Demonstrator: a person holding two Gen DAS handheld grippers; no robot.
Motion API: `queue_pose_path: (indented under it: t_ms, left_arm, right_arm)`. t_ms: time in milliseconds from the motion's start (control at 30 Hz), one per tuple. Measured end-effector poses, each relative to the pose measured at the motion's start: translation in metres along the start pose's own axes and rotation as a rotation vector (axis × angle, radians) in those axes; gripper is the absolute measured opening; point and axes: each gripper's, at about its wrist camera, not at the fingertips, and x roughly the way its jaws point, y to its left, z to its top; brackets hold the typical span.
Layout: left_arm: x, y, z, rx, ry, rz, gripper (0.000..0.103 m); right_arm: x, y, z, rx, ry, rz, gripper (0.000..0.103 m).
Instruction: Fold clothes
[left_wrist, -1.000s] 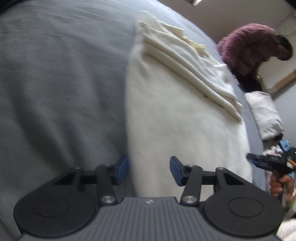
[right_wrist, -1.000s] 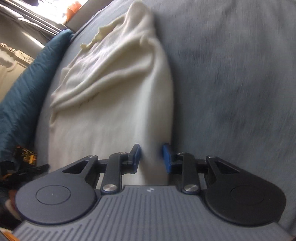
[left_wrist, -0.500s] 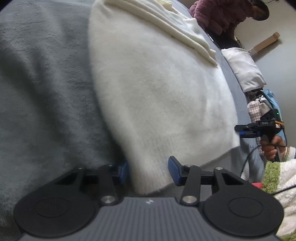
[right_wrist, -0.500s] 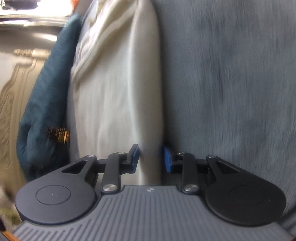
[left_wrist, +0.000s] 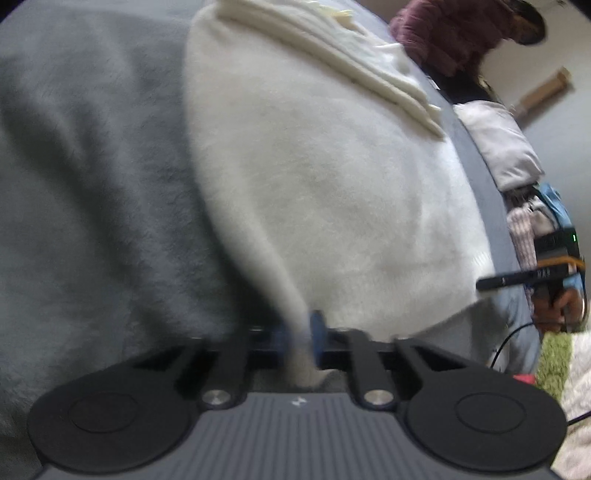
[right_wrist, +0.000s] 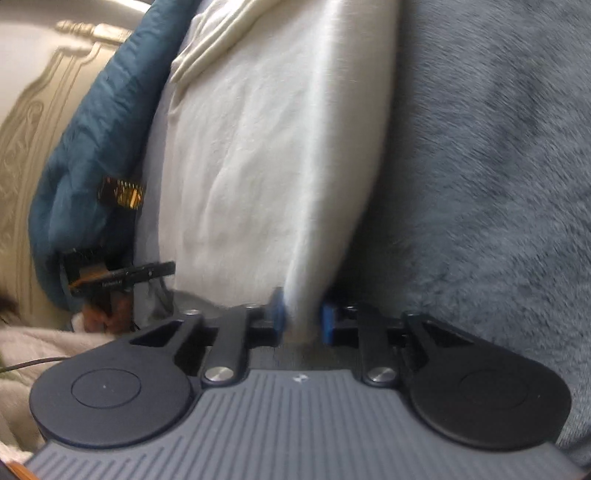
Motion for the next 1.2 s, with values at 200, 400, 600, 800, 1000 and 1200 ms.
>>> queue_pose_path:
  t_ms: [200,400,600,800,1000,1200]
  left_arm:
    - [-0.037,-0.017,0.023,0.112,-0.168,-0.077,0.009]
    - [-0.078,-0.028,0.097,0.18,-0.393,-0.046,0.009]
    - [-0.092,-0.025,0.171,0.069,-0.587,-0.042,0.008]
    - [-0.061,-0.014,0.227,-0.077,-0.606,-0.029,0.008]
    - [-0.031,0.0,0.277,-0.114,-0.625,-0.017,0.008]
    - [-0.013,0.009,0.33,-0.135,-0.634,-0.021,0.008]
  right_arm:
    - [-0.022,0.032,0.024,-0.134,-0.097,0.067,0.011]
    - [-0.045,0.084,0.085,-0.295,-0.25,0.051,0.011]
    - [-0.078,0.106,0.154,-0.371,-0.436,0.069,0.011]
    - [-0.075,0.107,0.213,-0.377,-0.506,0.059,0.011]
    - [-0.06,0.095,0.258,-0.374,-0.53,0.032,0.011]
    - [-0.053,0.076,0.308,-0.35,-0.571,0.016,0.01]
